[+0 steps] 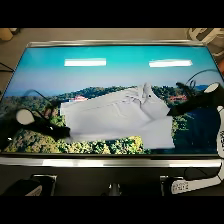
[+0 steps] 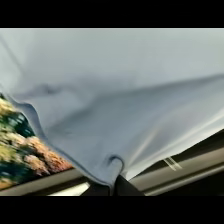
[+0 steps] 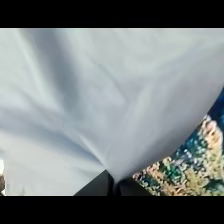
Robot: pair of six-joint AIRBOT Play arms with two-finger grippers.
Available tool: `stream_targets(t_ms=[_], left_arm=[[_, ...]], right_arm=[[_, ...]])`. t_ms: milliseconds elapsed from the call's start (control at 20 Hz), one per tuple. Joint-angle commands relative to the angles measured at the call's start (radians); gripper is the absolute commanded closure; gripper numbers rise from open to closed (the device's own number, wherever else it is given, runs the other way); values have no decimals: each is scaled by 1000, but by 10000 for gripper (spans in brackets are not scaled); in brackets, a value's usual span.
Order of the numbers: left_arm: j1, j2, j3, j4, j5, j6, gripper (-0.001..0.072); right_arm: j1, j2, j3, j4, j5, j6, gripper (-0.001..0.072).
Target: Fold the shirts.
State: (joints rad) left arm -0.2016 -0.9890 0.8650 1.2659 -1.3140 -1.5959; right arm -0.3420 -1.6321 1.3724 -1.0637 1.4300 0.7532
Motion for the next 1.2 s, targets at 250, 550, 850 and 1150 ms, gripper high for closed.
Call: stream_targets(t_ms=[250,550,850,1150], left_arm=[[1,116,1186,450,95,-99,684],[1,230,1156,384,230,-94,684],[1,125,1114,395,141,-88,684],[1,-266,1103,391,-58,-23,684]], right_arm=[[6,737,407,158,-519,-2,689],[6,1020,407,-2,-510,3,690],[6,896,407,-87,-283,114,689],[16,432,396,-68,30,117,690]])
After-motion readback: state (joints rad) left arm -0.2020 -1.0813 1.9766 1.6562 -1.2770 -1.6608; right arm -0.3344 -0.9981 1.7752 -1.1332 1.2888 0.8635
